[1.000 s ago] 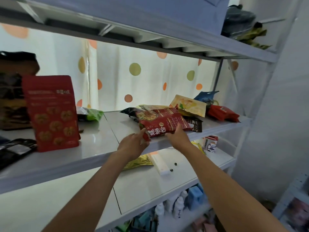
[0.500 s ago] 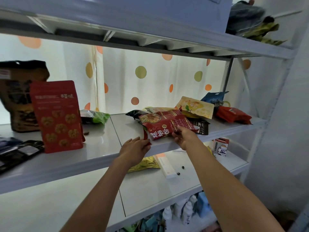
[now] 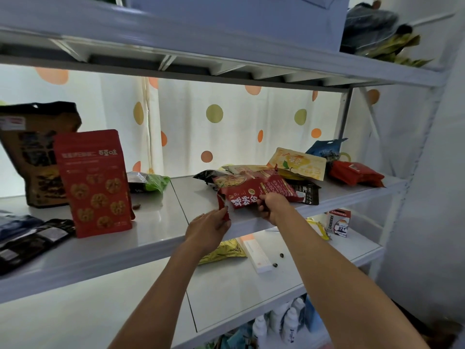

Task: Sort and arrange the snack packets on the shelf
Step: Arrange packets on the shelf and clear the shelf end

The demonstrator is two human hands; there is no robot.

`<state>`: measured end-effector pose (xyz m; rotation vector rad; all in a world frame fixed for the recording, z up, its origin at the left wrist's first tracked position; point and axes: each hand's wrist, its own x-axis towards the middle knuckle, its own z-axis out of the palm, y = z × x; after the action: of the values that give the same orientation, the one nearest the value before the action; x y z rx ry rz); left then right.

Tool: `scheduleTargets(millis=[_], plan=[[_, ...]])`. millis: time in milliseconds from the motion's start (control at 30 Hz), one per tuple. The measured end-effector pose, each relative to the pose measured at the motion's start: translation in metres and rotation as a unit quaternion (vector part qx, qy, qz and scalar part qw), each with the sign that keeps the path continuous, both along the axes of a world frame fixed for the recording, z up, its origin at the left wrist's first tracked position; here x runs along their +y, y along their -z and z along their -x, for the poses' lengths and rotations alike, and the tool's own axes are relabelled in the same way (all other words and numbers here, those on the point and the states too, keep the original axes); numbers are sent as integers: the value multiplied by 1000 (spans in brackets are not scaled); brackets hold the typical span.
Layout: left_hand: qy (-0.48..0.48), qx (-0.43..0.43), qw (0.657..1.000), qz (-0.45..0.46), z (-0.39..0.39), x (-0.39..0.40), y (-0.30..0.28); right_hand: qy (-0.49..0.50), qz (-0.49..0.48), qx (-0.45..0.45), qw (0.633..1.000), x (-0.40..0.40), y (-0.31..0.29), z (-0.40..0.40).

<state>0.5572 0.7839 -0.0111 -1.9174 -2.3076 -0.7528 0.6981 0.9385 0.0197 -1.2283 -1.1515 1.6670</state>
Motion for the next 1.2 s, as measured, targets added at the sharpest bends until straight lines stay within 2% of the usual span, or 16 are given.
scheduleTargets(millis=[133, 233, 300, 467, 567, 733, 800, 867, 933, 1033, 1200], plan=[[-9, -111, 993, -46, 2, 0, 0, 7, -52, 17, 998, -4, -23, 3], [34, -260, 956, -129, 2, 0, -7, -8, -54, 77, 996, -13, -45, 3], [51, -310, 932, -178, 1, -3, -17, -29, -70, 105, 992, -22, -59, 0], [61, -376, 885, -268, -2, -10, -37, -106, -92, 203, 969, -58, -80, -20], [86, -397, 868, -284, -7, -12, -38, -108, -68, 258, 958, -82, -80, -37], [147, -460, 824, -296, -25, -21, -42, -146, -4, 292, 945, -100, -62, -71], [184, -464, 823, -270, -34, -24, -39, -161, 34, 321, 933, -106, -50, -88], [193, -456, 838, -229, -48, -25, -32, -170, 60, 339, 923, -117, -37, -104], [202, -455, 841, -214, -63, -29, -25, -169, 74, 343, 921, -129, -21, -117], [214, -482, 825, -203, -85, -37, -16, -128, 64, 337, 931, -148, 6, -134], [184, -510, 818, -192, -119, -54, 10, 20, 52, 199, 978, -177, 55, -148]])
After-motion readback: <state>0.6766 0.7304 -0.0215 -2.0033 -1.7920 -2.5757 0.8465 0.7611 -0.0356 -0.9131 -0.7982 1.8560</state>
